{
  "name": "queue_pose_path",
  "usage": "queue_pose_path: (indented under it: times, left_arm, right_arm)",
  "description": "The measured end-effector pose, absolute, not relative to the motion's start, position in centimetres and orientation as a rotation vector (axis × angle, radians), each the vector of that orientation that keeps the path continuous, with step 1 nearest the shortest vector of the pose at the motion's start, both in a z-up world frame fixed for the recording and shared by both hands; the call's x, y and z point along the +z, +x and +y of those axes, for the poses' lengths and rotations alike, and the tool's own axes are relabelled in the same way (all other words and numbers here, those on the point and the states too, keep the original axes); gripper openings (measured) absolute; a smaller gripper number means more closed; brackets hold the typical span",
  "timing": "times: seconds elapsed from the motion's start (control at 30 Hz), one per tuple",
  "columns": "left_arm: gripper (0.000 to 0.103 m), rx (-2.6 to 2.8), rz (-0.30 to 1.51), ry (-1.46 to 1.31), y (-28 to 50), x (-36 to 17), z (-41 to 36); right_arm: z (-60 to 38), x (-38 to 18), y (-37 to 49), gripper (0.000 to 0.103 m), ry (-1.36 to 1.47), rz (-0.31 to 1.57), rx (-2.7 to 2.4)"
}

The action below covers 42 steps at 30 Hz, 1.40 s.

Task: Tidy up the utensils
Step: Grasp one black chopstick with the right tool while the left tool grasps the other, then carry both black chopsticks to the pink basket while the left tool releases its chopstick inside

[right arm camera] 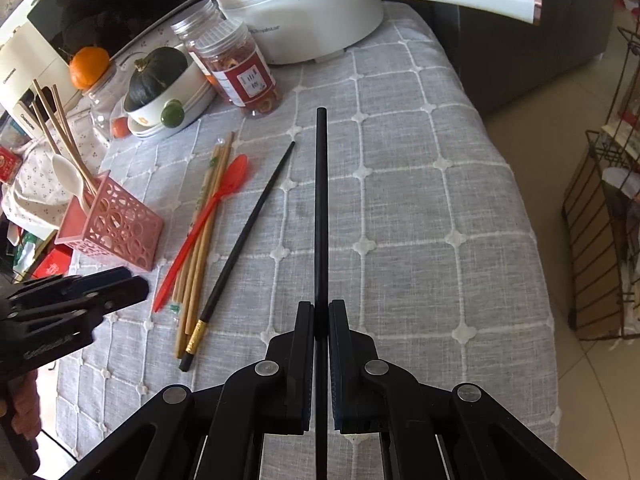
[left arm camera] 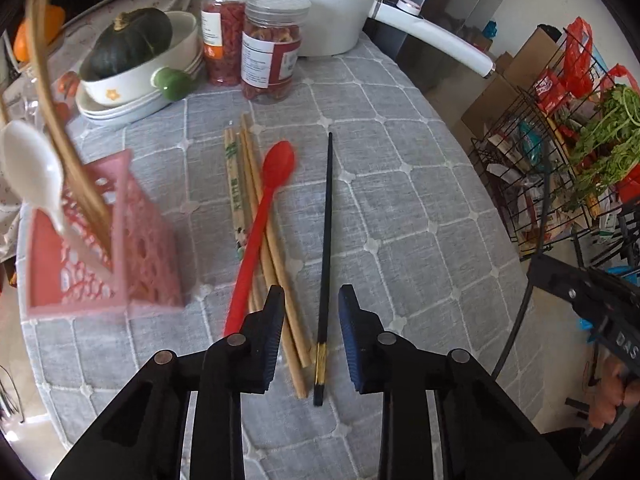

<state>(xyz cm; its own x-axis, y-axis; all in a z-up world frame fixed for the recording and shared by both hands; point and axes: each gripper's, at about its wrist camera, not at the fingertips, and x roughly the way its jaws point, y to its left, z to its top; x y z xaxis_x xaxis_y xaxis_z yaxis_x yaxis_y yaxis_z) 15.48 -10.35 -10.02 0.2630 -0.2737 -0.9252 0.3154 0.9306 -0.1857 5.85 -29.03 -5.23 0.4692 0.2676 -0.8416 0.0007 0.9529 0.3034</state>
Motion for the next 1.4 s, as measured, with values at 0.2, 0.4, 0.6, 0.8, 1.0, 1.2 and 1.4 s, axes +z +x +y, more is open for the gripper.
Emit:
queue_pose_path:
  times: [0.2, 0.4, 0.6, 0.8, 1.0, 1.2, 1.4]
  left_arm:
    - [0.019, -0.385, 1.261, 0.110, 20.0, -12.7, -14.2]
    - [0.019, -0.354, 1.311, 0.172, 22.9, -15.0, -16.3]
    - [0.016, -0.334, 1.322, 0.211, 23.5, -15.4, -16.9]
    - [0.005, -0.293, 1.305, 0.233, 23.6, -15.6, -17.4]
    - [0.005, -0.277, 1.230, 0.209, 21.5, -12.5, -15.7]
    - [0.005, -0.275, 1.125, 0.142, 17.6, -7.4, -11.6]
    - [0.005, -0.271, 0.975, 0.098, 12.4, -2.5, -7.0]
  right_arm:
    - [-29.6, -5.7, 6.2, 0.005, 0.314, 1.092, 0.196]
    - [-31.1, -6.5, 6.7, 0.005, 0.356, 1.108, 0.184]
    - [-31.7, -6.9, 7.3, 0.005, 0.377, 1.118, 0.176]
    - [-31.2, -6.6, 7.4, 0.005, 0.372, 1.116, 0.187]
    - [-30.4, -5.5, 7.3, 0.005, 0.374, 1.085, 0.203]
    - [-29.0, -4.0, 6.9, 0.005, 0.376, 1.053, 0.236]
    - [-26.9, -2.3, 6.7, 0.005, 0.349, 1.005, 0.277]
